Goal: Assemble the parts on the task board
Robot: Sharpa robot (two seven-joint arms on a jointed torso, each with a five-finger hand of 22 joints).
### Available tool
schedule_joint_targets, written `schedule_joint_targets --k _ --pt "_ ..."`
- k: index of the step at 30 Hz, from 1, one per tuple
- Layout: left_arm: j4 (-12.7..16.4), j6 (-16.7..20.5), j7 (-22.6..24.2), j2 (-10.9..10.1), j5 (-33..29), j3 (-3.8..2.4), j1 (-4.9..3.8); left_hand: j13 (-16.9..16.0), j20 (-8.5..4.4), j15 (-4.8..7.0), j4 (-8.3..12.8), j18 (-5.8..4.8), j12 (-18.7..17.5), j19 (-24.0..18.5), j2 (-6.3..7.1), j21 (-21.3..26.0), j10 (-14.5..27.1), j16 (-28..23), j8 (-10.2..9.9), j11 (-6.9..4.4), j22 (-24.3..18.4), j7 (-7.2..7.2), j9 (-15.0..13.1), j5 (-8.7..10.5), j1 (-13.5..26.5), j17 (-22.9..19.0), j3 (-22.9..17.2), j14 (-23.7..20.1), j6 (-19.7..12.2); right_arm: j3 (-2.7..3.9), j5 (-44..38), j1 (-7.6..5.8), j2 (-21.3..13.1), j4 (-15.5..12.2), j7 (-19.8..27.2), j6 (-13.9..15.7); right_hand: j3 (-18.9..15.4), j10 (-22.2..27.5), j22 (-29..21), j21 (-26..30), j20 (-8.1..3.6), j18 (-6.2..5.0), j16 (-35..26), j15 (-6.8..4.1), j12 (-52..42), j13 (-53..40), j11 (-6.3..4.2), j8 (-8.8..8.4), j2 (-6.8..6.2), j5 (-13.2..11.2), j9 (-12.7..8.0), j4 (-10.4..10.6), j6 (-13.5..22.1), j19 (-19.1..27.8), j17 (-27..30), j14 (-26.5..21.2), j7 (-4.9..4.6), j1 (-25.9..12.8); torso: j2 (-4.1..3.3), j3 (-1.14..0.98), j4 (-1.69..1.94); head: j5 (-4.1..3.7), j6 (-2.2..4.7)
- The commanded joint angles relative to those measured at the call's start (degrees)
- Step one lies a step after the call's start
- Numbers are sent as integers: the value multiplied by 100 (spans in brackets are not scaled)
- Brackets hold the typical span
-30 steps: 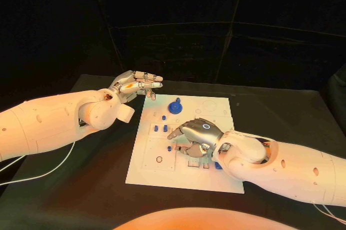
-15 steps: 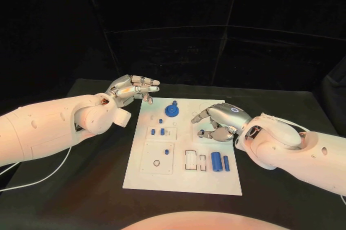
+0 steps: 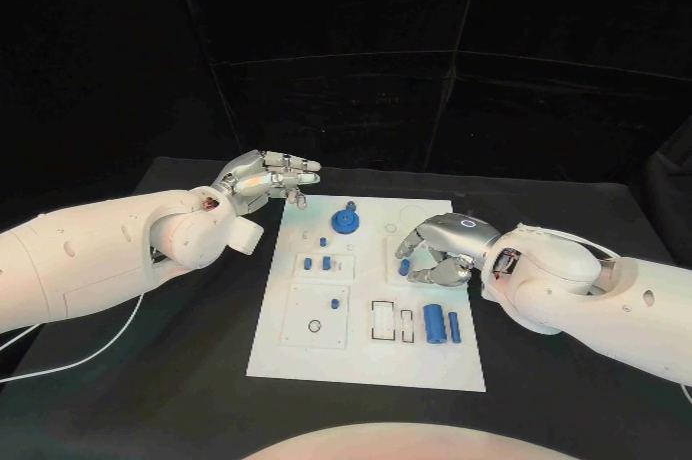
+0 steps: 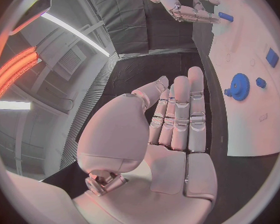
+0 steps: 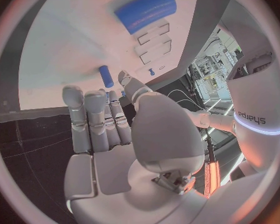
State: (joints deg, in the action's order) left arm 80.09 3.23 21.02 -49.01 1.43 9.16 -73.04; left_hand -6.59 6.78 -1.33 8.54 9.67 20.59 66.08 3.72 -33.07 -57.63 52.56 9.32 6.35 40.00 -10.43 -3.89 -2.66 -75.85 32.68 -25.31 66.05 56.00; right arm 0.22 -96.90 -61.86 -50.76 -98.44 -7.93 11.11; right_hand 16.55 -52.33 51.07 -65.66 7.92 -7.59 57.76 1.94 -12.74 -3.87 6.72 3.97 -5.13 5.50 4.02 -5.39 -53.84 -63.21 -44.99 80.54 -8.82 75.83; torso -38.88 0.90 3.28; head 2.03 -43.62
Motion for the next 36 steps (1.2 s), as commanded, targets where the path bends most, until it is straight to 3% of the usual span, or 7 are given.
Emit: schedule_joint_targets --k 1,7,13,19,28,36 --pt "8 -73 24 3 -25 -5 -9 -7 -14 5 24 71 19 -44 -43 25 28 -37 13 5 -9 -4 2 -16 -20 -6 18 -28 -16 5 -263 -12 67 52 -205 -281 -15 -81 68 -24 -28 -52 67 -36 -76 -1 -15 10 60 -129 8 -6 -55 -109 -22 53 -3 94 -1 1 -1 4 -2" --pt "7 -78 21 2 -25 -5 -9 -8 -12 4 23 70 23 -47 -43 27 31 -38 16 5 -10 -3 1 -16 -17 -9 23 -31 -13 4 -337 -12 176 141 -255 -259 131 -285 304 -189 -67 -3 198 -80 -171 18 -58 21 207 -234 10 -6 -163 -327 -148 177 4 179 1 2 16 -3 -6" --pt "4 -79 17 -3 -25 -5 -10 -8 -11 2 23 70 29 -50 -44 29 35 -38 21 5 -10 -3 -1 -16 -14 -13 28 -34 -8 3 -355 -11 245 199 -263 -326 398 -779 595 -394 -124 55 268 -165 -188 16 -150 47 277 -235 19 17 -337 -558 -215 241 17 160 -5 -3 -7 20 -22" --pt "3 -87 10 1 -25 -5 -10 -9 -9 1 19 69 33 -53 -47 30 38 -37 24 6 -11 -3 -1 -16 -8 -16 33 -36 -7 2 -399 -11 287 250 -284 -376 615 -1269 834 -561 -189 103 401 -231 -161 -8 -237 107 296 -239 40 31 -577 -725 -362 303 46 138 0 -1 -8 16 -31" --pt "3 -98 -3 -2 -25 -5 -10 -9 -9 1 19 69 33 -53 -47 30 38 -37 24 6 -11 -3 -1 -16 -8 -16 33 -36 -7 1 -573 -9 343 319 -379 -379 765 -1444 980 -661 -222 134 472 -255 -55 -12 -263 130 290 -254 46 -9 -716 -814 -437 326 57 170 0 -3 -2 10 -61" --pt "4 -99 -10 -6 -25 -5 -10 -9 -9 1 19 69 33 -53 -47 30 38 -37 24 6 -11 -3 -1 -16 -8 -16 33 -36 -7 1 -445 -7 304 190 -198 239 877 -1541 1184 -799 -237 174 622 -266 32 -16 -274 148 289 -253 50 -27 -818 -943 -614 373 56 172 -2 -5 -8 14 -64"
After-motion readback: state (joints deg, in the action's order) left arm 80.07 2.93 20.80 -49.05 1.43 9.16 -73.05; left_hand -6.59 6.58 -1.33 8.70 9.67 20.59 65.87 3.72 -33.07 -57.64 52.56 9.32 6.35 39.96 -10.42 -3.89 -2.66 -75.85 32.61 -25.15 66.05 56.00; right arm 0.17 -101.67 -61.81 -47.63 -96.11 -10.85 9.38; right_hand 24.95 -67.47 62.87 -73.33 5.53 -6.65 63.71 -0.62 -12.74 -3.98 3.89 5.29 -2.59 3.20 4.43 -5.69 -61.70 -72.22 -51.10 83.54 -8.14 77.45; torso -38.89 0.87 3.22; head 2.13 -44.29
